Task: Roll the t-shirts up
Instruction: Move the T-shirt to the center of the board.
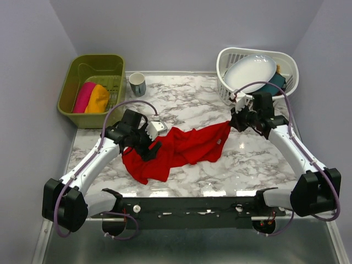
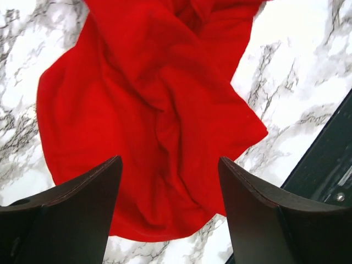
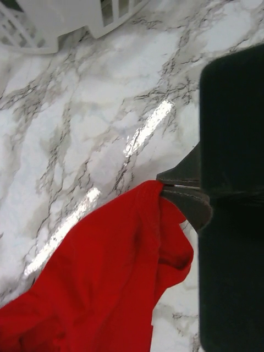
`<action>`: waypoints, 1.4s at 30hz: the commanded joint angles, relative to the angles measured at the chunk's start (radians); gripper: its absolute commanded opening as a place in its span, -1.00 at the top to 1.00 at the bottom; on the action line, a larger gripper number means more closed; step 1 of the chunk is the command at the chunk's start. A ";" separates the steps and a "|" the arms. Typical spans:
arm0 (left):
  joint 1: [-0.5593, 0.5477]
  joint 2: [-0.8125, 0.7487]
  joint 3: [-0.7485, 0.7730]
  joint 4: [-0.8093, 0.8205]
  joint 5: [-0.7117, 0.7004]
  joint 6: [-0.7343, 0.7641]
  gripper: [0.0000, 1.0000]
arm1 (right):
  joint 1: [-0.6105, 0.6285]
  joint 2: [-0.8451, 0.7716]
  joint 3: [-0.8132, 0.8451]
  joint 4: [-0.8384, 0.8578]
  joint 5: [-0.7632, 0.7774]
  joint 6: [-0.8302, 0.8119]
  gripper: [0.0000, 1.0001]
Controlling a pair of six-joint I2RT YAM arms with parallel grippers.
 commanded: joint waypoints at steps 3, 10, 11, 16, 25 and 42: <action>-0.064 0.019 -0.019 -0.016 -0.052 0.109 -0.61 | -0.025 -0.022 -0.013 0.000 0.129 0.000 -0.09; -0.068 0.003 -0.086 -0.010 -0.098 0.132 -0.56 | 0.177 -0.286 -0.155 -0.059 -0.021 -0.425 -0.23; -0.068 0.006 -0.097 0.012 -0.104 0.119 -0.55 | 0.249 -0.303 -0.227 -0.063 -0.029 -0.480 -0.23; -0.051 0.042 -0.057 0.087 -0.106 -0.035 -0.55 | 0.453 -0.249 -0.332 0.029 -0.003 -0.649 -0.18; 0.067 0.032 0.027 0.084 -0.098 -0.109 -0.54 | 0.613 0.034 -0.269 0.144 0.010 -0.864 -0.11; 0.157 -0.006 0.018 0.075 -0.050 -0.132 -0.53 | 0.619 0.252 -0.138 0.208 0.082 -0.858 0.64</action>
